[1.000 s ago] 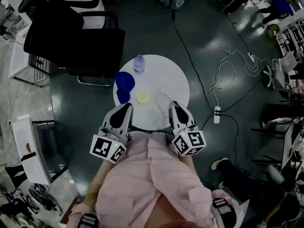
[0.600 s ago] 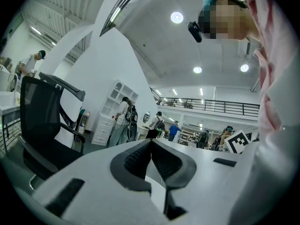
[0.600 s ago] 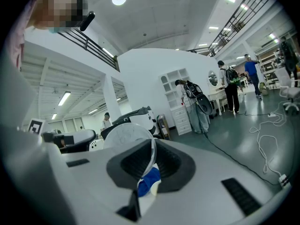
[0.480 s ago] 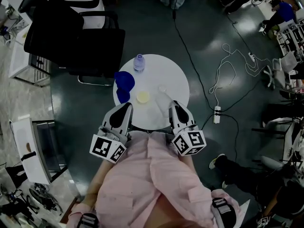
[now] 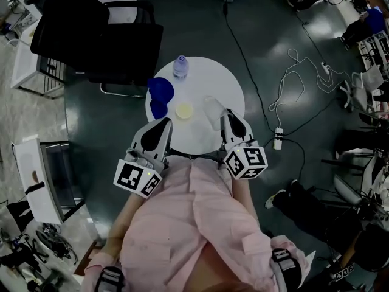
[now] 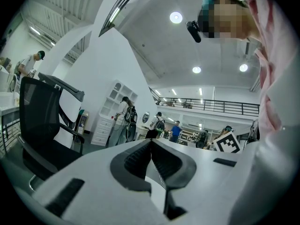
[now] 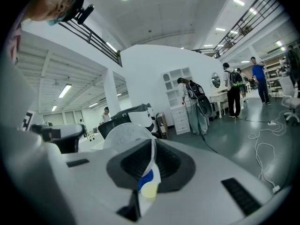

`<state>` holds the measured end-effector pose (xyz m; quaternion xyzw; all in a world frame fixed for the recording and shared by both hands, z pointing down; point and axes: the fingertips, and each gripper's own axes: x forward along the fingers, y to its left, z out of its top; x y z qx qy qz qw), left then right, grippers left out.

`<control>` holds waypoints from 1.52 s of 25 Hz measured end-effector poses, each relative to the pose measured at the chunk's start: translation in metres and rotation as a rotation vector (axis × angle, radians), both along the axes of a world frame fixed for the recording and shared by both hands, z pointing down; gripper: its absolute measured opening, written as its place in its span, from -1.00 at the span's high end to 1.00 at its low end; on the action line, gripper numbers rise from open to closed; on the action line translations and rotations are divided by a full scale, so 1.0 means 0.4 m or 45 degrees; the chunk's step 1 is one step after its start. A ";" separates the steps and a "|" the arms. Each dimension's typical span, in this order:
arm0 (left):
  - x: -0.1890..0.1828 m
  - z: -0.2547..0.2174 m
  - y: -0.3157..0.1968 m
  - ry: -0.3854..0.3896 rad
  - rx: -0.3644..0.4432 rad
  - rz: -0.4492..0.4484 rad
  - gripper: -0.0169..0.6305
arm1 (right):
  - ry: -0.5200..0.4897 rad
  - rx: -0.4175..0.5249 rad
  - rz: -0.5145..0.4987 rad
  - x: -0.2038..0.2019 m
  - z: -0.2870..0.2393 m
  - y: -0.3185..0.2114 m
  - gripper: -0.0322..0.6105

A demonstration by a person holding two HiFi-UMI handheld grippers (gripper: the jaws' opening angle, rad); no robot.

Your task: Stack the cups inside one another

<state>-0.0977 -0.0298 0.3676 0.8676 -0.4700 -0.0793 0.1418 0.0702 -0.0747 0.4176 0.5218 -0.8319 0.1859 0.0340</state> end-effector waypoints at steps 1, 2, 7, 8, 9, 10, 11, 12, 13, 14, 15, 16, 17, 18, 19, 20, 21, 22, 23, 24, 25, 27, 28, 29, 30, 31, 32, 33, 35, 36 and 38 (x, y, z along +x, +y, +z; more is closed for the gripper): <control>0.001 0.001 0.004 0.002 -0.004 0.001 0.89 | 0.010 -0.010 -0.007 -0.003 0.009 -0.010 0.78; 0.001 0.002 0.009 0.003 -0.007 0.000 0.89 | 0.015 -0.021 -0.019 -0.008 0.017 -0.018 0.78; -0.011 0.010 0.021 0.013 -0.018 -0.019 0.89 | 0.060 -0.099 -0.106 -0.044 0.067 -0.046 0.78; -0.015 0.012 0.022 0.013 -0.021 -0.022 0.89 | 0.074 -0.115 -0.125 -0.053 0.079 -0.051 0.78; -0.017 0.015 0.023 0.013 -0.024 -0.025 0.89 | 0.087 -0.129 -0.142 -0.061 0.091 -0.055 0.78; -0.017 0.016 0.024 0.013 -0.027 -0.026 0.89 | 0.100 -0.144 -0.159 -0.068 0.103 -0.060 0.78; -0.017 0.017 0.025 0.012 -0.029 -0.028 0.89 | 0.111 -0.159 -0.176 -0.075 0.115 -0.063 0.78; -0.016 0.016 0.027 0.012 -0.030 -0.030 0.89 | 0.123 -0.175 -0.192 -0.081 0.126 -0.065 0.78; -0.016 0.015 0.028 0.013 -0.031 -0.033 0.89 | 0.134 -0.189 -0.207 -0.087 0.136 -0.068 0.78; -0.017 0.013 0.028 0.013 -0.031 -0.036 0.89 | 0.145 -0.202 -0.222 -0.094 0.144 -0.071 0.78; -0.018 0.012 0.028 0.012 -0.032 -0.038 0.89 | 0.154 -0.211 -0.237 -0.101 0.152 -0.074 0.78; -0.018 0.011 0.027 0.011 -0.033 -0.040 0.89 | 0.162 -0.219 -0.253 -0.110 0.159 -0.078 0.78; -0.018 0.010 0.027 0.010 -0.034 -0.040 0.89 | 0.168 -0.224 -0.270 -0.118 0.165 -0.080 0.78; -0.016 0.010 0.026 0.010 -0.036 -0.040 0.89 | 0.175 -0.228 -0.285 -0.125 0.170 -0.081 0.78; -0.013 0.010 0.025 0.010 -0.036 -0.039 0.89 | 0.183 -0.232 -0.298 -0.131 0.175 -0.082 0.78; -0.011 0.010 0.025 0.011 -0.036 -0.039 0.89 | 0.192 -0.234 -0.310 -0.136 0.179 -0.083 0.78; -0.010 0.009 0.023 0.012 -0.035 -0.038 0.89 | 0.201 -0.235 -0.320 -0.141 0.182 -0.084 0.78; -0.010 0.010 0.021 0.013 -0.036 -0.038 0.89 | 0.207 -0.237 -0.329 -0.146 0.186 -0.085 0.78; -0.010 0.010 0.018 0.014 -0.037 -0.037 0.89 | 0.212 -0.239 -0.337 -0.151 0.190 -0.086 0.78; -0.010 0.011 0.015 0.016 -0.038 -0.035 0.89 | 0.218 -0.242 -0.344 -0.156 0.194 -0.087 0.78; -0.010 0.012 0.012 0.017 -0.038 -0.033 0.89 | 0.226 -0.245 -0.350 -0.159 0.198 -0.089 0.78; -0.011 0.014 0.004 0.022 -0.038 -0.030 0.89 | 0.243 -0.251 -0.360 -0.164 0.208 -0.094 0.78; -0.012 0.016 0.000 0.025 -0.038 -0.030 0.89 | 0.249 -0.253 -0.364 -0.167 0.212 -0.097 0.78; -0.014 0.017 -0.003 0.028 -0.039 -0.032 0.89 | 0.254 -0.256 -0.368 -0.170 0.217 -0.100 0.78; -0.015 0.017 -0.006 0.031 -0.041 -0.034 0.89 | 0.260 -0.260 -0.372 -0.172 0.221 -0.102 0.78; -0.016 0.017 -0.008 0.034 -0.042 -0.035 0.89 | 0.267 -0.264 -0.375 -0.172 0.224 -0.103 0.78; -0.016 0.016 -0.010 0.036 -0.044 -0.035 0.89 | 0.274 -0.268 -0.378 -0.172 0.228 -0.104 0.78; -0.015 0.016 -0.012 0.036 -0.047 -0.035 0.89 | 0.279 -0.274 -0.380 -0.172 0.233 -0.104 0.78; -0.014 0.018 -0.016 0.032 -0.055 -0.030 0.89 | 0.289 -0.290 -0.384 -0.172 0.244 -0.105 0.78; -0.013 0.019 -0.018 0.031 -0.058 -0.026 0.89 | 0.296 -0.298 -0.385 -0.172 0.251 -0.106 0.78; -0.012 0.021 -0.024 0.034 -0.063 -0.020 0.89 | 0.313 -0.310 -0.386 -0.173 0.266 -0.111 0.78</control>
